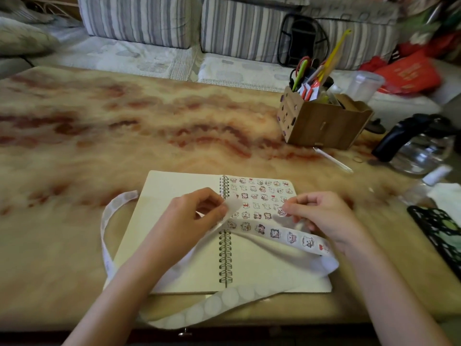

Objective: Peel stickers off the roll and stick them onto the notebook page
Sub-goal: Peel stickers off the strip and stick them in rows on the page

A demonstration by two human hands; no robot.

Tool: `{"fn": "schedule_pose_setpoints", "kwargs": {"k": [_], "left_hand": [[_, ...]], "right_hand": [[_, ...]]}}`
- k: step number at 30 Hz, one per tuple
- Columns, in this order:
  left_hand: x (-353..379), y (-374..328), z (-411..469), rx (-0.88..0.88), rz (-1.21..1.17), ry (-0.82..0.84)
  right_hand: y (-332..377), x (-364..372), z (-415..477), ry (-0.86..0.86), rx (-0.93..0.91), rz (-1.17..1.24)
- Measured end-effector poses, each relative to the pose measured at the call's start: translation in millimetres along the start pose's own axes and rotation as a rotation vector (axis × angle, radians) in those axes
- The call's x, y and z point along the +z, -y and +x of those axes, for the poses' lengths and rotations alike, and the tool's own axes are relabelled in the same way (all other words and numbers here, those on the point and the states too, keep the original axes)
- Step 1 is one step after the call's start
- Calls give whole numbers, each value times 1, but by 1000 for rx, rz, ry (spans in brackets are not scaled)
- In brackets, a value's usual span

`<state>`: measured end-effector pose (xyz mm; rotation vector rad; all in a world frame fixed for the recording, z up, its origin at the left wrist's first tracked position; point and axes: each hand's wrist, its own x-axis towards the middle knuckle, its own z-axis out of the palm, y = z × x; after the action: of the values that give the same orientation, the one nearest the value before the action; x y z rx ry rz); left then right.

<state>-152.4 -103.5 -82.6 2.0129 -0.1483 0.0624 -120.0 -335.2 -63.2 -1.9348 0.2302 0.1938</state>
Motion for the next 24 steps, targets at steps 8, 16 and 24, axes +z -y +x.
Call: {"fn": "schedule_pose_setpoints", "kwargs": {"k": [8,16,24], "left_hand": [[2,4,-2,-54,-74,11],[2,5,-1,-96,-122,20],[3,6,-2,-103,-124,20]], "right_hand": [[-7,1,4,6,21,-39],[-4,4,1,6,32,-35],[-7,6,3,-20,25,-65]]}}
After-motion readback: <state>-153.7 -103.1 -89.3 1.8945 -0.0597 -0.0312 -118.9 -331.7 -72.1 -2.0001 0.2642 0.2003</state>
